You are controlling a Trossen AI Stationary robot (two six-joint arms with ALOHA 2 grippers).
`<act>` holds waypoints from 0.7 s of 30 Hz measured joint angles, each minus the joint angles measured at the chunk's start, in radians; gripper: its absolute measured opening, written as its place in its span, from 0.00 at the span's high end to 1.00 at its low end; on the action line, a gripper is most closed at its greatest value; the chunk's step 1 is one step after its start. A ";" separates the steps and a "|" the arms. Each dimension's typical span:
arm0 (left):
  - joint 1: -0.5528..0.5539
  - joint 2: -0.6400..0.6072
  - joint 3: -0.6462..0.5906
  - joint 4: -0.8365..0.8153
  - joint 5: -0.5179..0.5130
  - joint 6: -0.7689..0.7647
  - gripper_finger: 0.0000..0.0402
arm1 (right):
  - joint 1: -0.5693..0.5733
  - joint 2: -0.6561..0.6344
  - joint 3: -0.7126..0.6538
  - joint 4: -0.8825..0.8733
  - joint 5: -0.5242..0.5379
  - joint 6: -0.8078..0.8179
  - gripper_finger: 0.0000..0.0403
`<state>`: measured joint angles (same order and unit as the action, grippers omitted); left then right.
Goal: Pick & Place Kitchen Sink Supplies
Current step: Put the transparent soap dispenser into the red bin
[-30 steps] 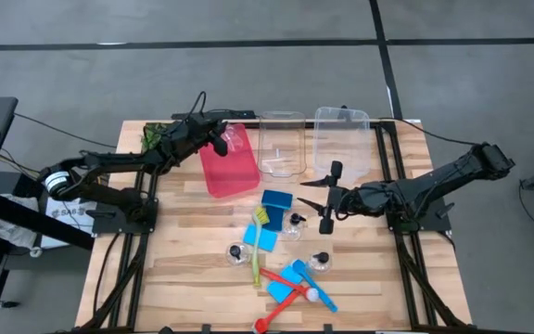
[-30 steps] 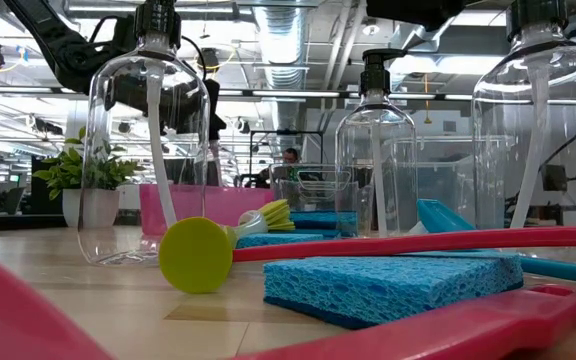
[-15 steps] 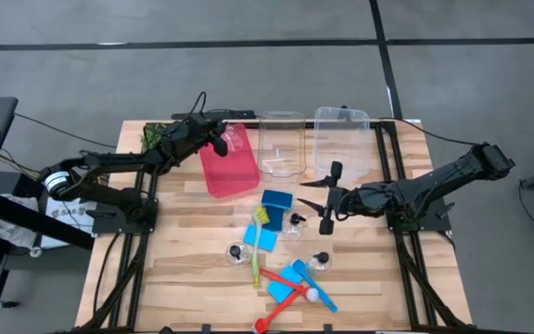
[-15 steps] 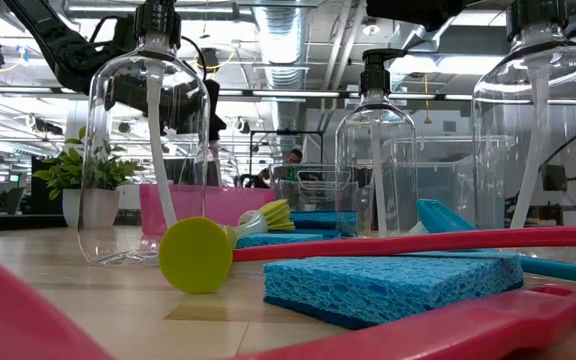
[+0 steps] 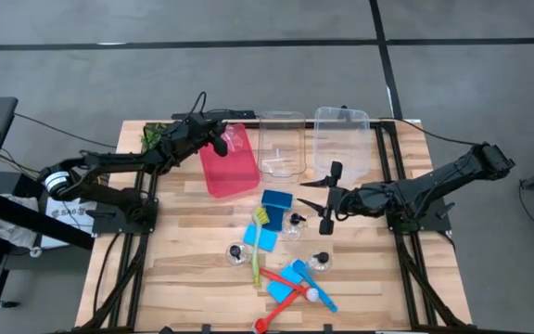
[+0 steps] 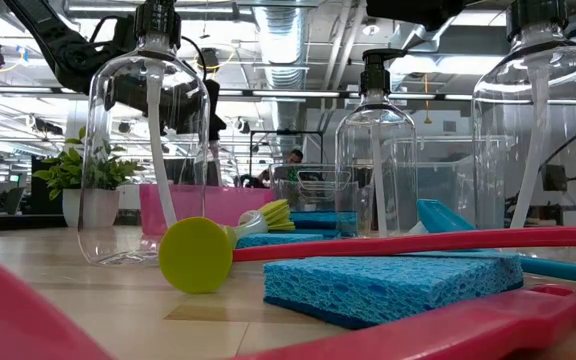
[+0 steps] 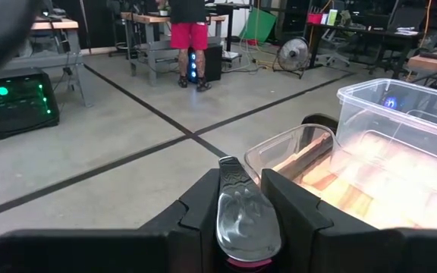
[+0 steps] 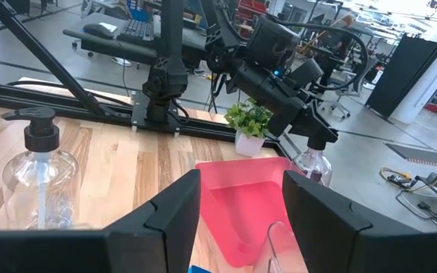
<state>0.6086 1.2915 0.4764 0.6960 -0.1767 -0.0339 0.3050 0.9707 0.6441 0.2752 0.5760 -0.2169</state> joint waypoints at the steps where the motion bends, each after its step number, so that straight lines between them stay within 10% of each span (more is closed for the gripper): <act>1: 0.000 0.000 0.000 0.000 0.001 0.000 0.77 | 0.000 0.000 0.000 0.000 0.000 0.000 0.55; 21: 0.000 0.000 0.000 -0.006 0.019 0.002 0.77 | 0.000 0.000 0.000 0.000 0.000 0.000 0.55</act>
<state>0.6083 1.2915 0.4766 0.6895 -0.1574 -0.0316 0.3050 0.9707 0.6441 0.2756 0.5760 -0.2173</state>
